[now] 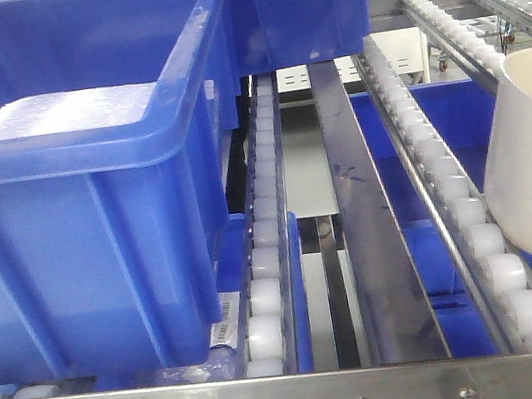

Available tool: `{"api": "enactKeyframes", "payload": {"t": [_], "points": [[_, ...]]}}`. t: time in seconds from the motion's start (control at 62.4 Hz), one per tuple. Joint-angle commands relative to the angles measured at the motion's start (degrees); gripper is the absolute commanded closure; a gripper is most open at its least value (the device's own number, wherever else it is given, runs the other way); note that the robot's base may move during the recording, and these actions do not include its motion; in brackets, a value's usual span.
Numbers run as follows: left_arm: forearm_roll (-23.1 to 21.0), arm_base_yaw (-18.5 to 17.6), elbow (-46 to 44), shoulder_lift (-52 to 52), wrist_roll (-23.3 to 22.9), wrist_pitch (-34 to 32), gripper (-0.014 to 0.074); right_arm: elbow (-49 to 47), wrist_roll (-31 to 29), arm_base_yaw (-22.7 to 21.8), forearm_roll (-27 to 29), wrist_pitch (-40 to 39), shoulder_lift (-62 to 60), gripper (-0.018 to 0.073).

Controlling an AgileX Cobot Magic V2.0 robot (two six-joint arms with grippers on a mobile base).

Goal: Move white bin to right shelf second layer

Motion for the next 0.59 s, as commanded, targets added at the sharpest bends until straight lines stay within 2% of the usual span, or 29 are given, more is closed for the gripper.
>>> {"api": "enactKeyframes", "payload": {"t": [0.0,0.224,0.385,0.577], "points": [[-0.3,-0.4,2.1,-0.8,-0.2,-4.9,0.0512,0.0,-0.1,-0.3,-0.4,-5.2,-1.1,0.0511],[-0.3,-0.4,2.1,-0.8,-0.2,-4.9,0.0512,13.4,-0.1,-0.3,1.7,-6.3,-9.8,0.0511],[-0.3,-0.4,2.1,-0.8,-0.2,-4.9,0.0512,22.5,-0.1,-0.4,2.7,-12.2,-9.5,0.0511],[-0.3,-0.4,2.1,-0.8,-0.2,-4.9,0.0512,23.8,-0.1,-0.4,2.6,-12.6,-9.5,0.0511]]}}
